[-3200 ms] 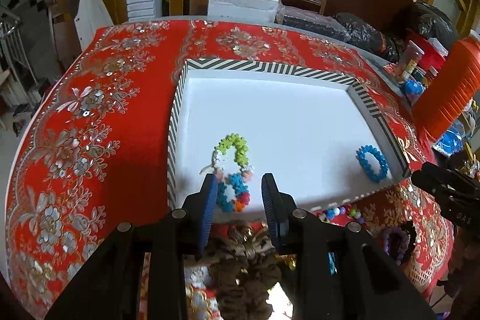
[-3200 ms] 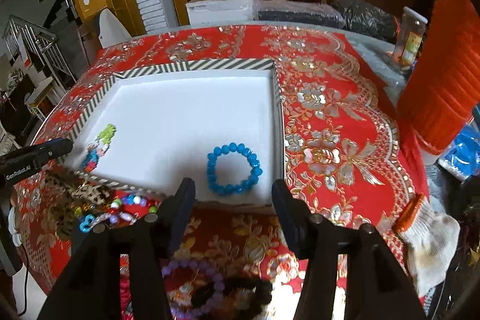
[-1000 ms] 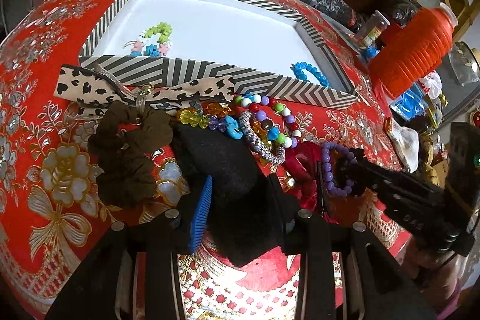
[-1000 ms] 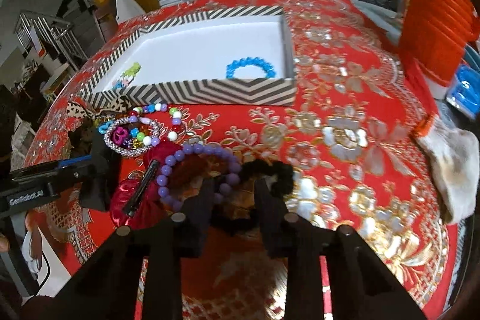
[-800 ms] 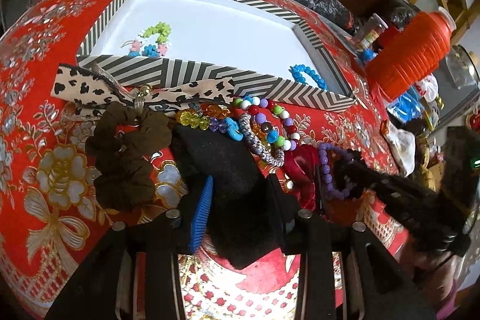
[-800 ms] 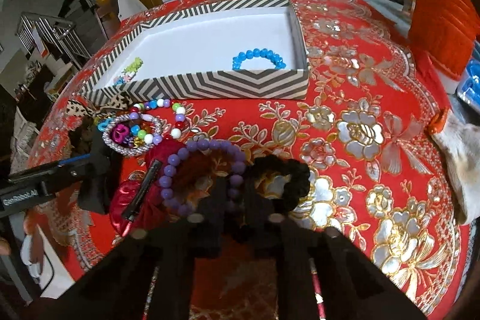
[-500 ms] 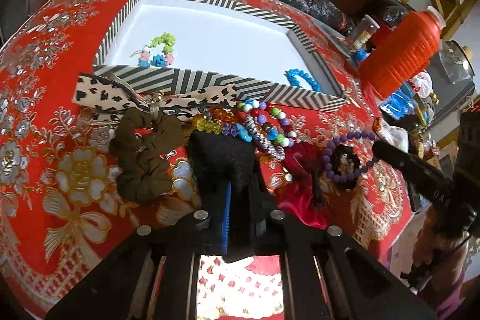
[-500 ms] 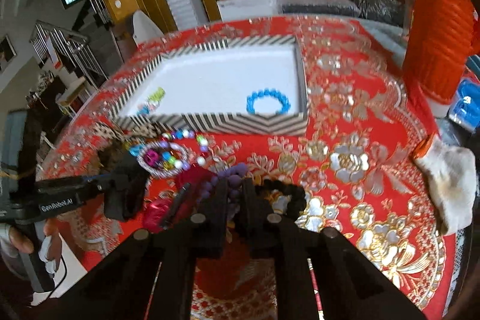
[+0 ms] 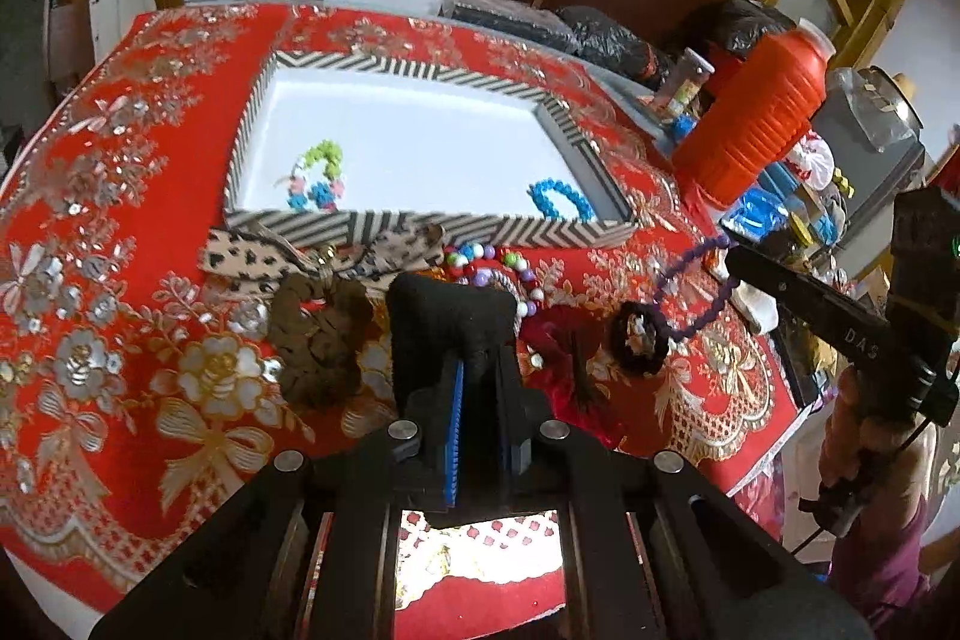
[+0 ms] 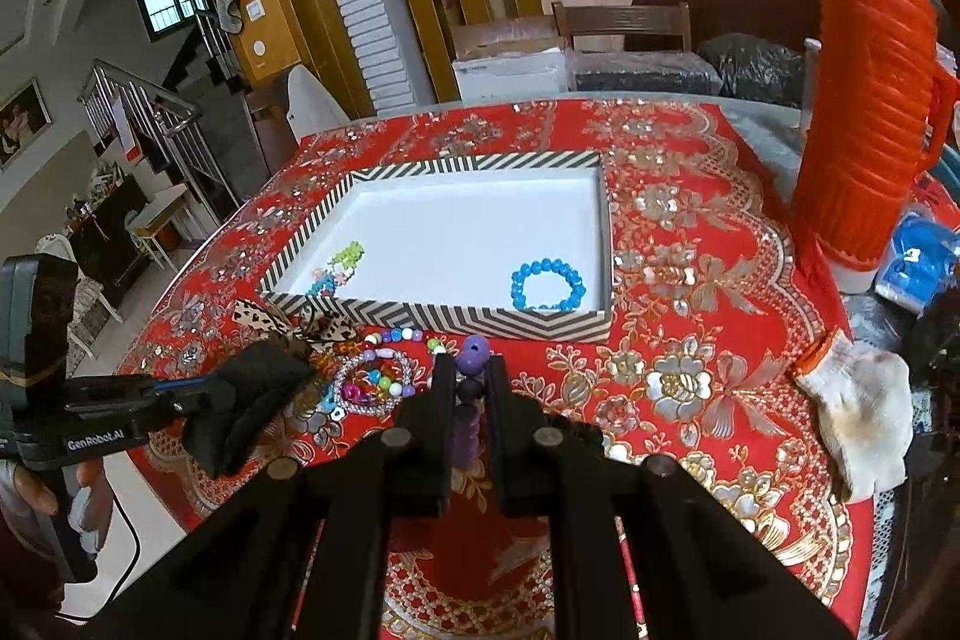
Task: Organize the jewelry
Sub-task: 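Carry the black pouch and purple bracelet into the tray and release both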
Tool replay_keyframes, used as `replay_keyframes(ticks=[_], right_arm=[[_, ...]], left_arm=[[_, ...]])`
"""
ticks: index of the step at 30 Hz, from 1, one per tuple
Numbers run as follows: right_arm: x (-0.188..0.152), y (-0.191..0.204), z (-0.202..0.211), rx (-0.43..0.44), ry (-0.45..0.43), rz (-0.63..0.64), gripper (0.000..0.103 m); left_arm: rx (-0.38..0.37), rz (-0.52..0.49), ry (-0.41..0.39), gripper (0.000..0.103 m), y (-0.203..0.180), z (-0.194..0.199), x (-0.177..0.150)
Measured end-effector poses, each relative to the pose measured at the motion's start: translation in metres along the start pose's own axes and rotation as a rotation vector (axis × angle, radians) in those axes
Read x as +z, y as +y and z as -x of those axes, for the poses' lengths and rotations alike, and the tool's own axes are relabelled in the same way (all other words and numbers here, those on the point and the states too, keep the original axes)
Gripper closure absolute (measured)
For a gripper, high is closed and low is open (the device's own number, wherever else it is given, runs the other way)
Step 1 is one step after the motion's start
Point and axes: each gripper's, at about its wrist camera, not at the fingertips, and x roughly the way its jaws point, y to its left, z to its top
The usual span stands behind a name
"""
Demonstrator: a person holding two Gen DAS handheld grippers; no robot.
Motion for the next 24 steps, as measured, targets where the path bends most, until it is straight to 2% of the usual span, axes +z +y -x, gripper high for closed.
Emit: replay_keyframes(ticks=[10, 24], right_arm=[[0.013, 0.002, 0.004, -0.016, -0.021, 0.018, 0.094], [0.034, 0.001, -0.019, -0.056, 0.013, 0.045, 0.094]], left_arm=[[0.047, -0.023, -0.067, 0.103, 0.000, 0.012, 0.026], [0.147, -0.057, -0.098, 0.103, 0.007, -0.008, 0.064]])
